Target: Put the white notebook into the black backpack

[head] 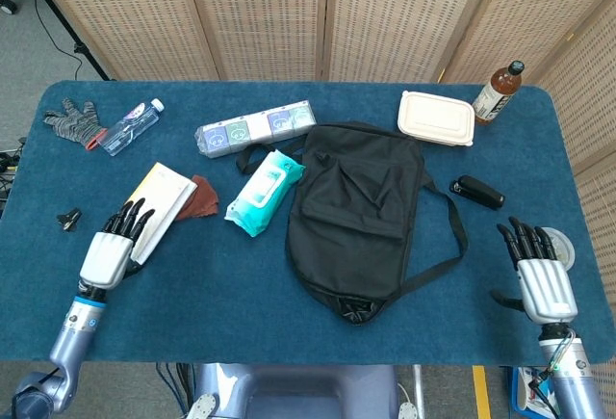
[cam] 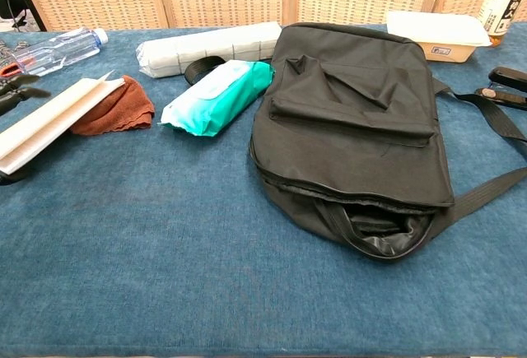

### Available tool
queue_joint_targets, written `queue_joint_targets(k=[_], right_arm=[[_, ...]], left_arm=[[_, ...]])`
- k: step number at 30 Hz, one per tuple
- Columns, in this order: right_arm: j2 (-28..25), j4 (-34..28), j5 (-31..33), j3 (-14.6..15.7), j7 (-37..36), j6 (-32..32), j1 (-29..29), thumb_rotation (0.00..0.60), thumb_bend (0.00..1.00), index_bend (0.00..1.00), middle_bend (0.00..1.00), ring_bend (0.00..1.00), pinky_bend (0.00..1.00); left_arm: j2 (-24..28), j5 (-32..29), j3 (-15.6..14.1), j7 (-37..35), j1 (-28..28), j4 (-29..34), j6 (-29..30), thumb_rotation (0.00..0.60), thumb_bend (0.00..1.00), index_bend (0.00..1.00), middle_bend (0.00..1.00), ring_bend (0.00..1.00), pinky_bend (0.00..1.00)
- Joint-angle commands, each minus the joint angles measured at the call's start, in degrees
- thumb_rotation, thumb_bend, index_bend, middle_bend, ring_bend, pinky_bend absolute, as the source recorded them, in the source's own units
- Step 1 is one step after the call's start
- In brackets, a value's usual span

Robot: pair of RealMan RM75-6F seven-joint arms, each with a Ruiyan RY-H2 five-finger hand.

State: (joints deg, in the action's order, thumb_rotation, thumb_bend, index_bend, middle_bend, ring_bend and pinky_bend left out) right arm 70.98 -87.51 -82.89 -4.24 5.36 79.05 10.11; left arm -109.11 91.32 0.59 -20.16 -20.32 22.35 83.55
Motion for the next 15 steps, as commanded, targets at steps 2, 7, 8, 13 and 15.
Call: queue_joint_targets(k=[2,7,8,13,15], right_arm=[[-0.18,-0.21,-0.43,0.4,0.18,-0.36,0.09,0.6,0.0,0.0,0.0,0.0,0.0],[-0.74,-1.51,-0.68,0.96,-0.14,-1.3,0.22,0.6,0.0,0.0,0.0,0.0,0.0],[-0.85,-1.8,-0.76,1.06,-0.31,-1.49,0.26,0.6,0.0,0.0,0.0,0.0,0.0],[-1.57,-3.44,-1.66,1.84,-1.31,-2.91,0.79,0.6,0.0,0.0,0.0,0.0,0.0],[-1.69,-3.68,-1.78,1.93,-1.34,-3.21,0.94,0.6,0.0,0.0,0.0,0.0,0.0]], left_arm=[[-0.33,0.02,0.01,-0.1,-0.27,-1.19,0.92,0.6,0.23,0.42,0.18,0.18,0.37],[-0.61,-0.23,0.44,-1.14,-0.91,-2.01,2.23,0.6,0.26,0.51,0.28,0.28,0.47],[-0.65,-0.27,0.49,-1.38,-0.97,-2.17,2.47,0.6,0.28,0.53,0.31,0.31,0.49],[-0.82,-0.82,1.17,-2.67,-1.42,-2.88,3.64,0.6,0.41,0.63,0.39,0.42,0.58],[-0.83,-0.95,1.29,-2.93,-1.48,-2.98,3.72,0.6,0.46,0.66,0.42,0.44,0.61]])
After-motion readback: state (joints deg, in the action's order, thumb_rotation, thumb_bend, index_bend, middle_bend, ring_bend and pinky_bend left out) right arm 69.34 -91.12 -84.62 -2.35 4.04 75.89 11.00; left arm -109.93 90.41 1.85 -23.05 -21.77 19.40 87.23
